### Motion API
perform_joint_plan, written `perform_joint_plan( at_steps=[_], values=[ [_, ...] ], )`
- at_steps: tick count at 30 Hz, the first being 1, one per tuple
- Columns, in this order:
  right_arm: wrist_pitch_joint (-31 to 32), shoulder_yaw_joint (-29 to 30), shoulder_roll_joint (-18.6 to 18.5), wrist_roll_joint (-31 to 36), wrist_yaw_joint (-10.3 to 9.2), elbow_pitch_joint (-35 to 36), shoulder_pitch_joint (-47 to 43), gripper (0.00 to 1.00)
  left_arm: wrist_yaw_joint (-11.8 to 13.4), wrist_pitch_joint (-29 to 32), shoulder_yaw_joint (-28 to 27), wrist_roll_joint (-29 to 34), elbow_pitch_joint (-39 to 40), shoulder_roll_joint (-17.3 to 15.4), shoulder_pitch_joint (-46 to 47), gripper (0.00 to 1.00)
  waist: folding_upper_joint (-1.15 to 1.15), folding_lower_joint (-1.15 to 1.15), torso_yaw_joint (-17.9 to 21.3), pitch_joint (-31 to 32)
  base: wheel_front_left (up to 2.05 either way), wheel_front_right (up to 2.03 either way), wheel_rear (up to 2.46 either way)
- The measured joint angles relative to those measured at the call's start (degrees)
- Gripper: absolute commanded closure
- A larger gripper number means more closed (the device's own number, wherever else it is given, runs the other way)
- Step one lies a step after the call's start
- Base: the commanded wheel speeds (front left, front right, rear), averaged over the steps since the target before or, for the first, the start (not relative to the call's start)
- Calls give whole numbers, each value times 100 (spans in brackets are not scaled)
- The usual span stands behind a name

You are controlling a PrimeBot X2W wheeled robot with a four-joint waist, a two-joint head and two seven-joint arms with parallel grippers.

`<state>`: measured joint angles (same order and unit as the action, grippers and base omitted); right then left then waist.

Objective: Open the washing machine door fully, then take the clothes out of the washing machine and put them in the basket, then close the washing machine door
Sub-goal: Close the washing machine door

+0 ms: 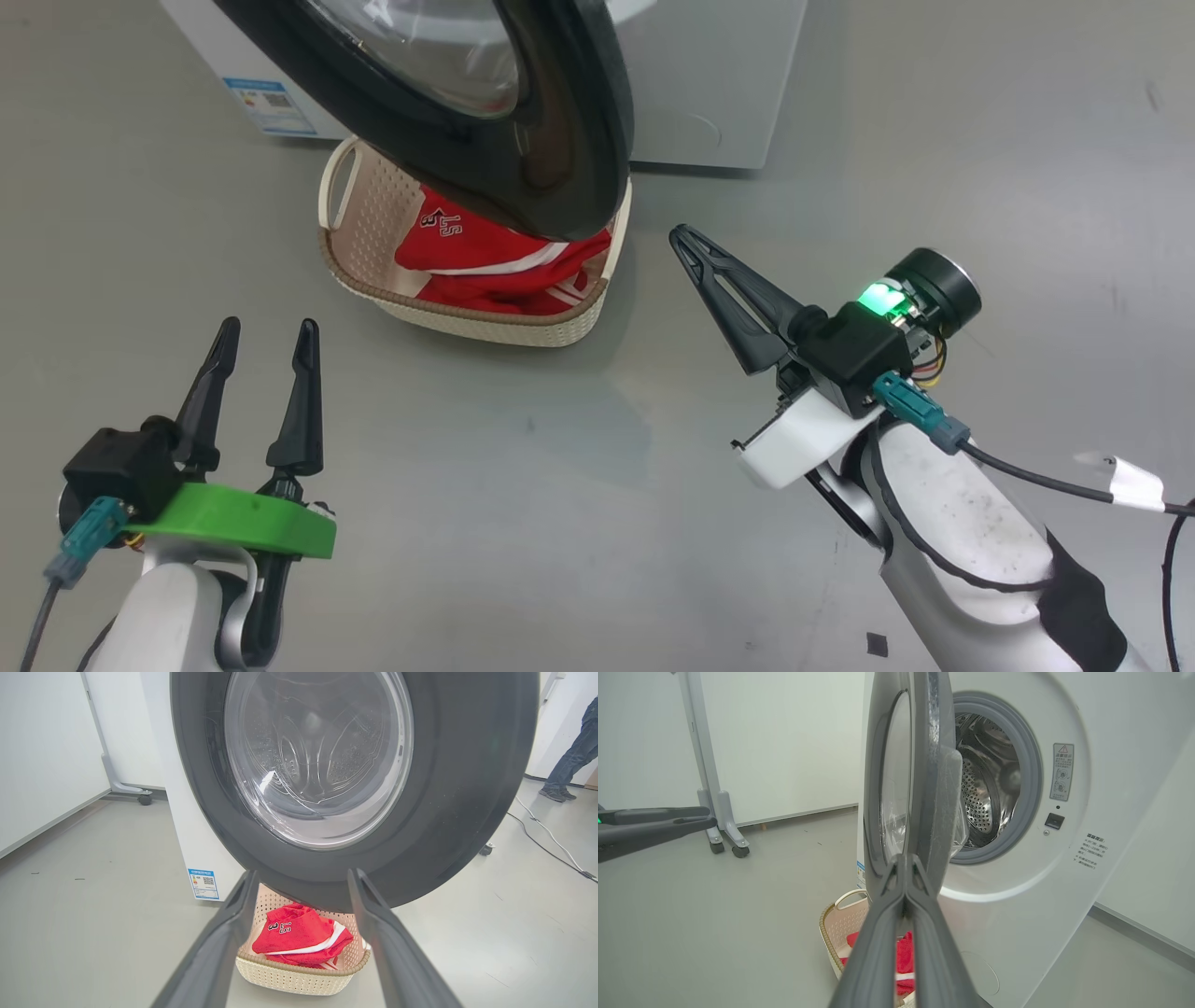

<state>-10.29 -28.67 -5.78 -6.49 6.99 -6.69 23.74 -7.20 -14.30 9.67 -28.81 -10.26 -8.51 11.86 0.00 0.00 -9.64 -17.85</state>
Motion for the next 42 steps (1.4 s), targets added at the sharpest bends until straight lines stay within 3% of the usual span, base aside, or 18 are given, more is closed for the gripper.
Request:
perform_joint_plan(
  at_steps=[17,30,42],
  values=[
    [241,-715,-147,-85,0,-581,1234,100,0,-15,78,-134,-11,188,393,0,0,0,-729,-795,0,0,0],
    [132,-510,-245,-367,0,-1063,1819,100,0,-15,114,-135,-54,252,628,0,0,0,-986,-1212,0,0,0],
    [38,-257,-320,-459,49,-1318,2251,100,0,-15,88,-136,-53,255,705,0,0,0,-978,-1449,0,0,0]
  ],
)
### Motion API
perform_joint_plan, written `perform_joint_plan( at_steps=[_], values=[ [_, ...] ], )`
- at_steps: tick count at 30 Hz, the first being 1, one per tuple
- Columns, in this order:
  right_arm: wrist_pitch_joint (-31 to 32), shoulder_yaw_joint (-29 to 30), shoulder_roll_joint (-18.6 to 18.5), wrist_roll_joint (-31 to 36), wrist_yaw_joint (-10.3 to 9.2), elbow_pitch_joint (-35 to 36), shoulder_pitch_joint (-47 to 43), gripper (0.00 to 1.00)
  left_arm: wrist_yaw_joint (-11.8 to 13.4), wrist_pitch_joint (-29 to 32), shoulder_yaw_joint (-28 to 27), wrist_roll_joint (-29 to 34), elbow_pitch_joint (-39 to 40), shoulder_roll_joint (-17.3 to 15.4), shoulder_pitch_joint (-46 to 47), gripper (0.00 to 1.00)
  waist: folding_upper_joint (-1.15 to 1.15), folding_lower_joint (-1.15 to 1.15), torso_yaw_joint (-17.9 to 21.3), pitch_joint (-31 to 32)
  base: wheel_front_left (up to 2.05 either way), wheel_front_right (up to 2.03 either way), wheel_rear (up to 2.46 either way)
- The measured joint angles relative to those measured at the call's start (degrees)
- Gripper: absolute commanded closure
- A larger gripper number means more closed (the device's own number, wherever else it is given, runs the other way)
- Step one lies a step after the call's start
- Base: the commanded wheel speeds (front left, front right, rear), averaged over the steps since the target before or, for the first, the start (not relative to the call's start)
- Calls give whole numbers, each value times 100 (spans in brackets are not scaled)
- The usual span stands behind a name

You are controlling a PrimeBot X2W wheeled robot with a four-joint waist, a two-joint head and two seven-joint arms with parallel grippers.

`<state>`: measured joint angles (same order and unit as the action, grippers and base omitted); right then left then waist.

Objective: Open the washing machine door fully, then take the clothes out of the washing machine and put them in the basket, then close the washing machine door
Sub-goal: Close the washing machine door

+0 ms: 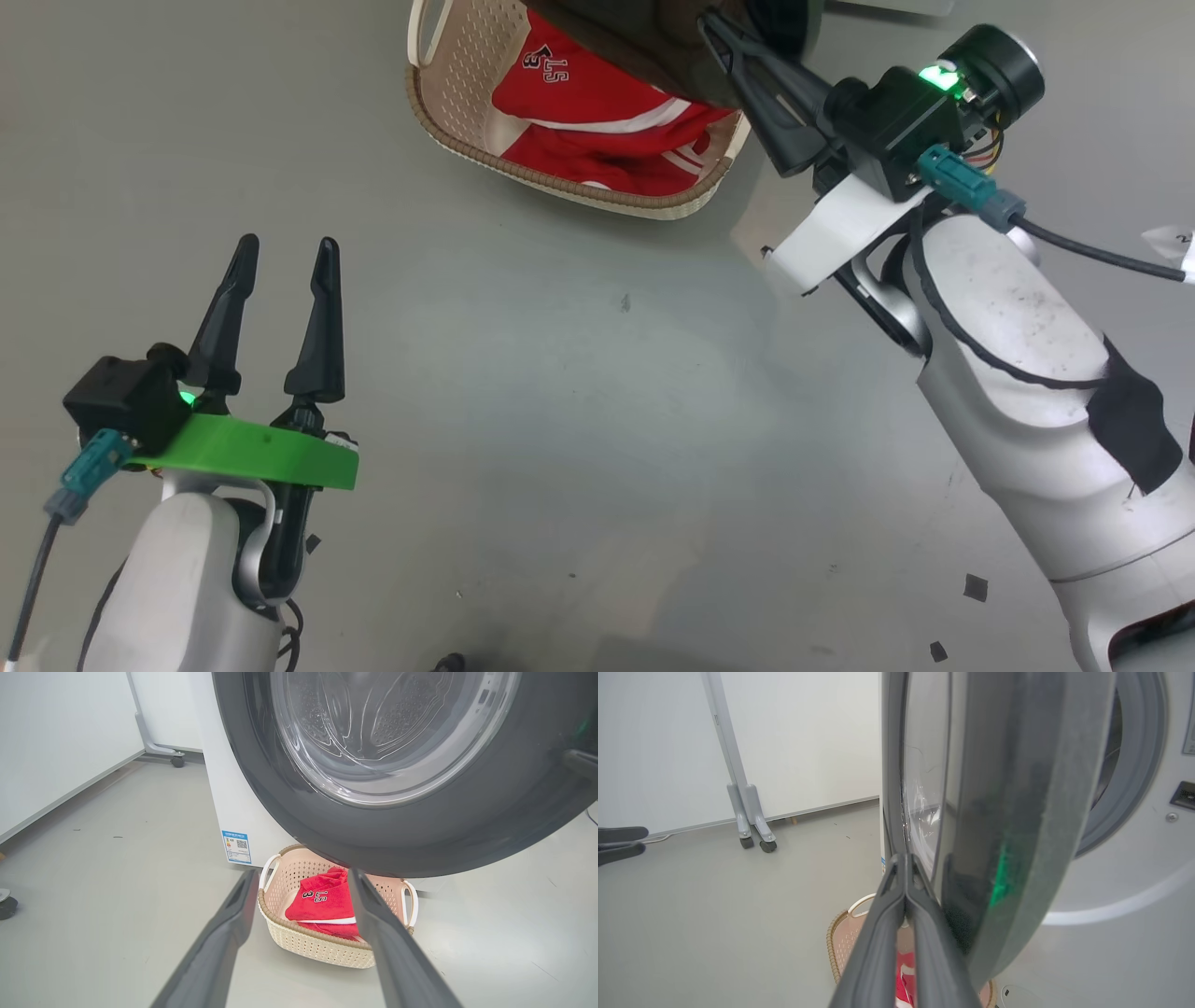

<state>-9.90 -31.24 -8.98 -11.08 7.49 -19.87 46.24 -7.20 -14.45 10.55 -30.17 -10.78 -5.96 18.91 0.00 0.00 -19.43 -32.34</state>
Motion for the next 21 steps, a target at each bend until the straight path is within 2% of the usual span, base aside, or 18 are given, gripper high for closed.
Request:
perform_joint_plan(
  at_steps=[21],
  values=[
    [66,432,-439,77,-2,-193,1248,100,0,-1,-25,-234,188,115,339,0,0,0,-77,-756,0,0,0]
  ],
)
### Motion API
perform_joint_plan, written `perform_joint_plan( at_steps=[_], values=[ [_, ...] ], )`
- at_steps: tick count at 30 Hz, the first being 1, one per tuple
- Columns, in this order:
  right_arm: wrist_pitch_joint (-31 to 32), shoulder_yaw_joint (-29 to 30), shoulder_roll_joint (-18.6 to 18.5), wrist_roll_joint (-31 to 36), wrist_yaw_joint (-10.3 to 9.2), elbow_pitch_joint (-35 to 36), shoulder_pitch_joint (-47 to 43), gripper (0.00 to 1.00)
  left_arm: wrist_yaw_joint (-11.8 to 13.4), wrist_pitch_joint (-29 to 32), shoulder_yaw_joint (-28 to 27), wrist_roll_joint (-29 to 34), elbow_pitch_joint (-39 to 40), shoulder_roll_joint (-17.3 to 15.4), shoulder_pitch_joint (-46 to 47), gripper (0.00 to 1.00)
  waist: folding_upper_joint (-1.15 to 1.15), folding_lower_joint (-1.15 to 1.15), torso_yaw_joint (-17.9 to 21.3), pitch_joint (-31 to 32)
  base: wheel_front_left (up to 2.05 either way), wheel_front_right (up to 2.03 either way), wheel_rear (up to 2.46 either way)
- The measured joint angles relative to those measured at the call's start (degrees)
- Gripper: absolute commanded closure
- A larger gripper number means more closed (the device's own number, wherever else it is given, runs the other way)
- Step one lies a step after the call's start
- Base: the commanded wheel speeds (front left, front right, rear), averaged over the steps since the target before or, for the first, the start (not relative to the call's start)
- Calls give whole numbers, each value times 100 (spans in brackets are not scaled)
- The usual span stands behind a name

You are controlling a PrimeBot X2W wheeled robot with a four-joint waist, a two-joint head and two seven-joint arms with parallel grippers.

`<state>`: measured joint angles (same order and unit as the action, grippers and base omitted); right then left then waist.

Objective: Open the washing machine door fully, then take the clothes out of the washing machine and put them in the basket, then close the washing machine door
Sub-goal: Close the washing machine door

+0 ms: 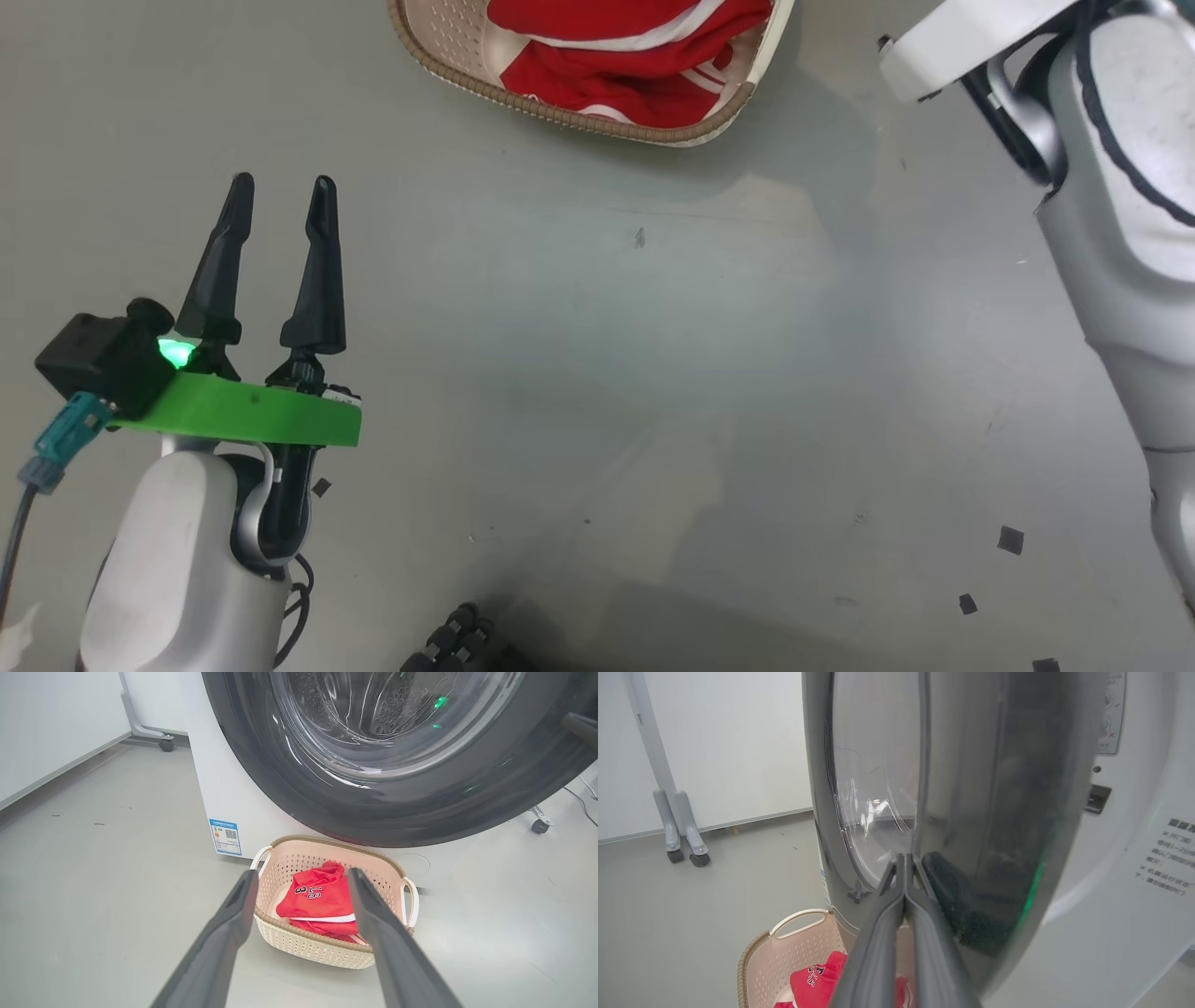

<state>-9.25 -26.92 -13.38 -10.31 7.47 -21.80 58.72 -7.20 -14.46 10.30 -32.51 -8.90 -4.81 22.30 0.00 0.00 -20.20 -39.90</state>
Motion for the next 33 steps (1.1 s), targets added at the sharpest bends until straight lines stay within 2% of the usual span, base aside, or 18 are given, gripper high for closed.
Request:
perform_joint_plan(
  at_steps=[20,33],
  values=[
    [190,232,-552,189,2,-376,1424,100,0,-24,305,-175,11,181,405,0,0,1,-267,-681,0,0,0],
    [247,242,-647,248,3,-715,2081,100,0,-24,315,-223,-60,219,467,0,0,0,-465,-787,0,0,0]
  ],
)
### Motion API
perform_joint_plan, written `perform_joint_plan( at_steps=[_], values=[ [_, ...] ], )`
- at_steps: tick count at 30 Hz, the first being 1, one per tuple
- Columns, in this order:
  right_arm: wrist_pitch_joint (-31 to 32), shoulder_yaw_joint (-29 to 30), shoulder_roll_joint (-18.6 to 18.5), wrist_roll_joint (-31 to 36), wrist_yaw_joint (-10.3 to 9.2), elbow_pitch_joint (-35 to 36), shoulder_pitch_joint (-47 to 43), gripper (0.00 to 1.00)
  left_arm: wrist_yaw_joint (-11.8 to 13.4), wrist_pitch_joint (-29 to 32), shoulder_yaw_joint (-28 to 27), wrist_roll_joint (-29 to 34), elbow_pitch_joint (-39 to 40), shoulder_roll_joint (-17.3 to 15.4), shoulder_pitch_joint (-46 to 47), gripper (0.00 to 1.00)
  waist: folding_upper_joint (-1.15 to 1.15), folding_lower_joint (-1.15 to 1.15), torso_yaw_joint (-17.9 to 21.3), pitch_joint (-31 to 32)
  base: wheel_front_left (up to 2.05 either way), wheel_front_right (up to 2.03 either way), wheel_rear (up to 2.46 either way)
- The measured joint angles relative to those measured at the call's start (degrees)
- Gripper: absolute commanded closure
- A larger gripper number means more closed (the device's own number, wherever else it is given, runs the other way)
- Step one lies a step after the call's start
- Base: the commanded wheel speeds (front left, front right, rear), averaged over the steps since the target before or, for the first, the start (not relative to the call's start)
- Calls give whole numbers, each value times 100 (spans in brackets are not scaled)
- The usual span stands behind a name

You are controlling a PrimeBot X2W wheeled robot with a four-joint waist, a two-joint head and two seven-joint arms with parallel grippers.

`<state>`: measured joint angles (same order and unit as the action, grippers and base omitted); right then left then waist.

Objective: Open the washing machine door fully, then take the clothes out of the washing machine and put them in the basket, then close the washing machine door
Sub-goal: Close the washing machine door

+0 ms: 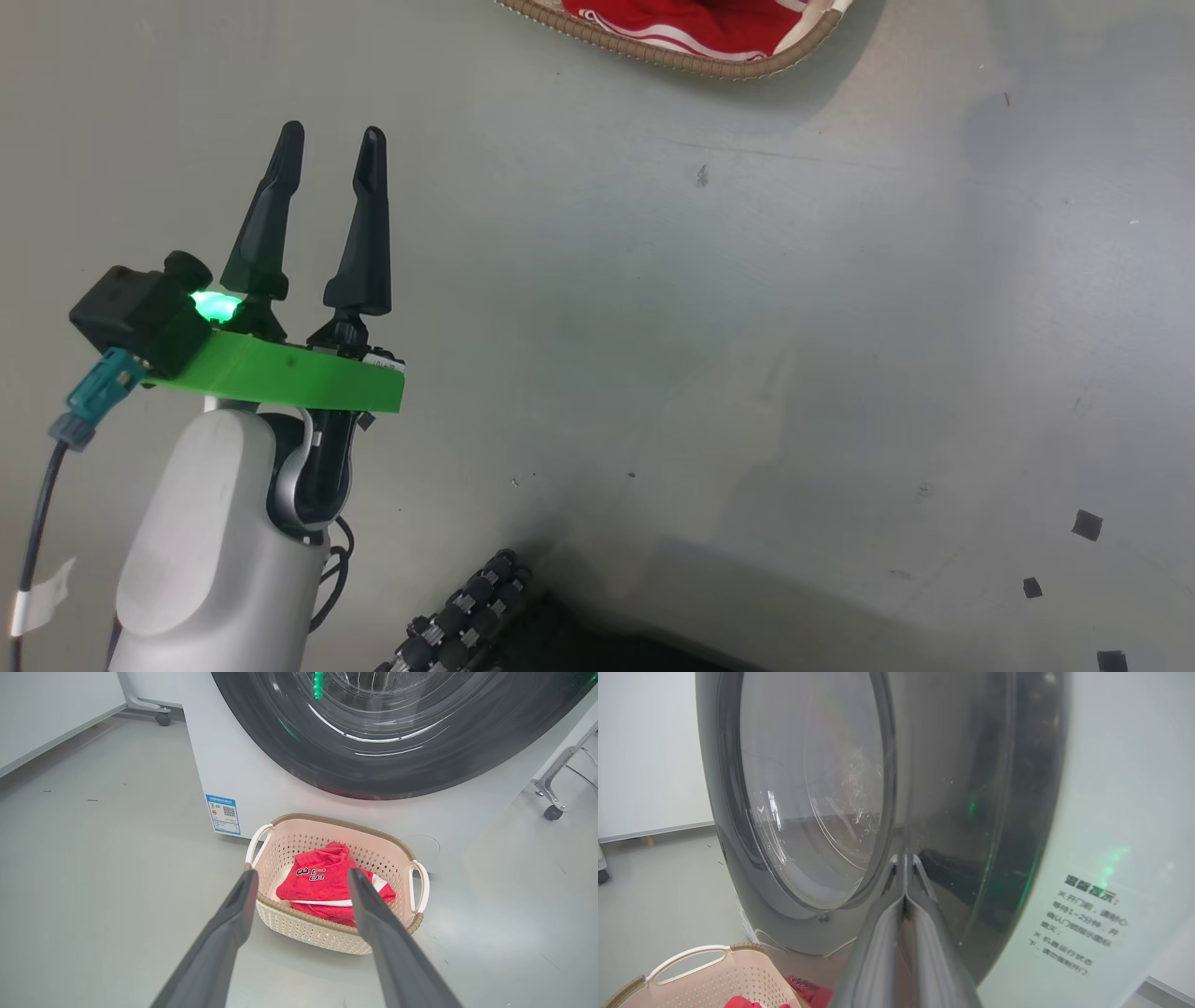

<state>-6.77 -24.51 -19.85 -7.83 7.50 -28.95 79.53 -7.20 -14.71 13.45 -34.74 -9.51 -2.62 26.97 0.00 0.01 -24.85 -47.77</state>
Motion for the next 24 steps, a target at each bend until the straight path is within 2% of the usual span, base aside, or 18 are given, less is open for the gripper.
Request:
perform_joint_plan(
  at_steps=[12,24],
  values=[
    [-19,71,-12,33,52,-250,332,100,0,0,5,-5,-25,35,93,0,0,0,-43,-50,0,0,0],
    [-325,40,-36,-7,67,-635,280,100,0,0,-37,-5,-113,55,126,0,0,0,-23,70,0,0,0]
  ],
)
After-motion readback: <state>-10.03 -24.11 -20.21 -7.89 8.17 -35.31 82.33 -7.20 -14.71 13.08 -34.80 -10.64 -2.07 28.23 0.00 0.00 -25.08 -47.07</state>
